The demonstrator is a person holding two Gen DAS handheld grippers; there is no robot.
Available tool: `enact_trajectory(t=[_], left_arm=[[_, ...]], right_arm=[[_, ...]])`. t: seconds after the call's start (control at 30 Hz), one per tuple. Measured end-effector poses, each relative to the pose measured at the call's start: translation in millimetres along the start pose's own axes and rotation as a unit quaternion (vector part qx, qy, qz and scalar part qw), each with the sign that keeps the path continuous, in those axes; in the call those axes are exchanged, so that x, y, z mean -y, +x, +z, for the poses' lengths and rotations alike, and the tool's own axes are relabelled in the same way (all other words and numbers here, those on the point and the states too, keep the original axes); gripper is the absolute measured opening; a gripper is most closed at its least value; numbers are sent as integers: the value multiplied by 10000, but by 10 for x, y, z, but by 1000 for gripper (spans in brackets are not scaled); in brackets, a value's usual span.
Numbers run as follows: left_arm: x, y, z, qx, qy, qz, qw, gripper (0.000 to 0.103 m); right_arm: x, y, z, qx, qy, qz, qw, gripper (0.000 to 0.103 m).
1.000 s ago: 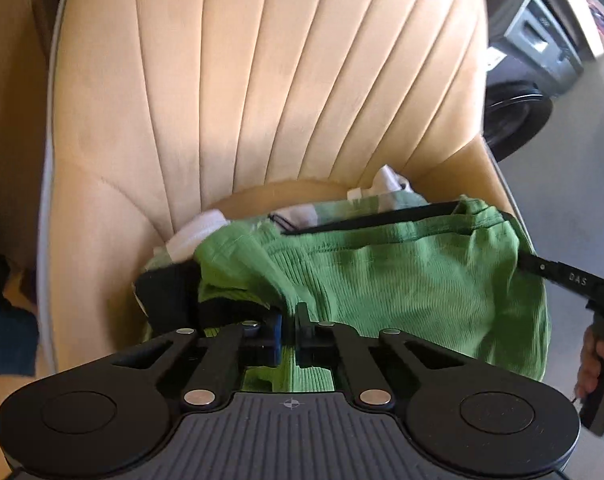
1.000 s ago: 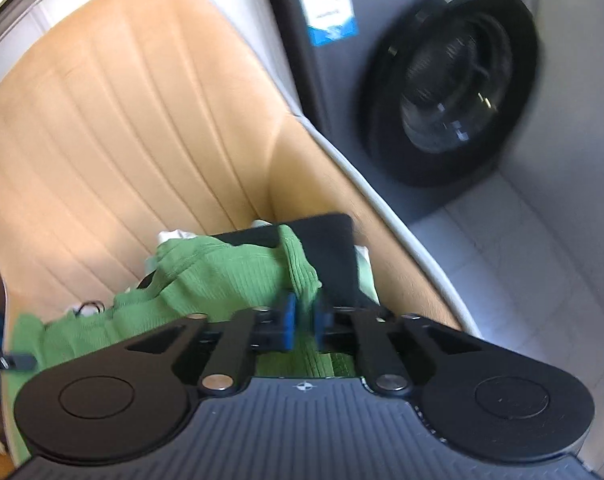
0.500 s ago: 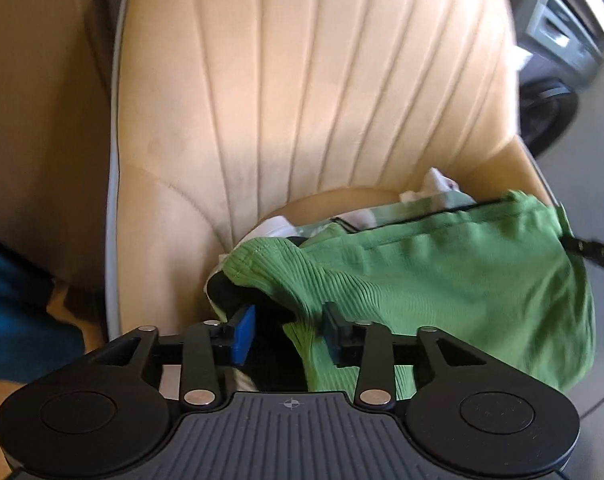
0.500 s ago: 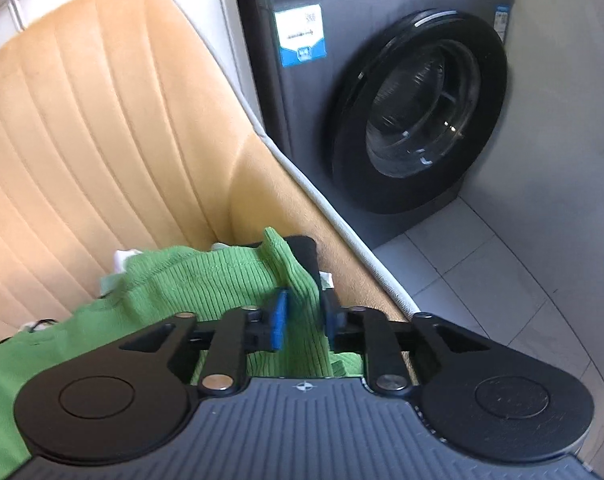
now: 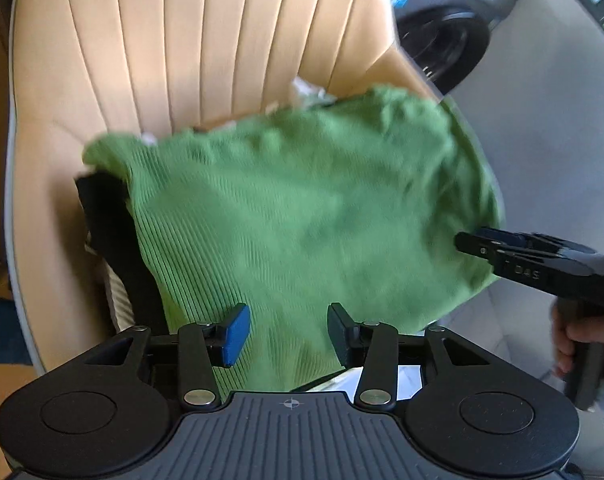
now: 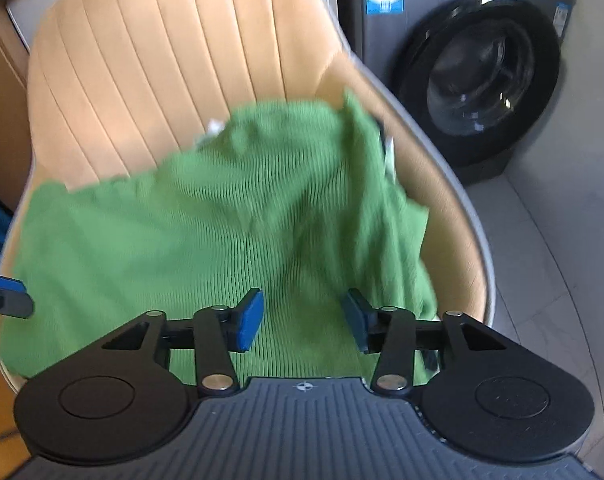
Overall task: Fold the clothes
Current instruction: 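Open both tools and release the sweater onto the stack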
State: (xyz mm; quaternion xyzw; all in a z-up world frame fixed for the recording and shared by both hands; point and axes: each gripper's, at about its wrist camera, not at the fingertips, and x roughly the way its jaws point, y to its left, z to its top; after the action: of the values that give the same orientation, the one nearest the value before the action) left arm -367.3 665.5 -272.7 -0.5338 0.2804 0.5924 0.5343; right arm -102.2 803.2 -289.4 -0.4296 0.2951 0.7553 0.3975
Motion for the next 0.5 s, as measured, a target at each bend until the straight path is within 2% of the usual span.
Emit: enact_trajectory(t=[0.07,0.17,0.2,0.37,0.43,0.5], left_arm=[[-7,113,-81,53,58,281,9996,34],[-37,259,-148,45,99,477,9988,34],[-40,290,-170,43,124,517,9986,34],[-122,425,-154,-69,-86,544,9985,34],[-134,445,-119,-113,-201,561,9982,35],[-125,450,-104,-127,-283,539,9981,44]], right_arm=[[-43,125,-37,-91,-103,-212,9997,49],[-90,283,-37,-206,-307,-387,9986,52],[-106,332,-32,-258,-374,-419,9981,56],[-132,525,-9,-398,-615,-521,9960,56],[-131,565,-15,-386,-616,-539,9959,57],[-135,577,-17,-346,-567,-551,9963,58]])
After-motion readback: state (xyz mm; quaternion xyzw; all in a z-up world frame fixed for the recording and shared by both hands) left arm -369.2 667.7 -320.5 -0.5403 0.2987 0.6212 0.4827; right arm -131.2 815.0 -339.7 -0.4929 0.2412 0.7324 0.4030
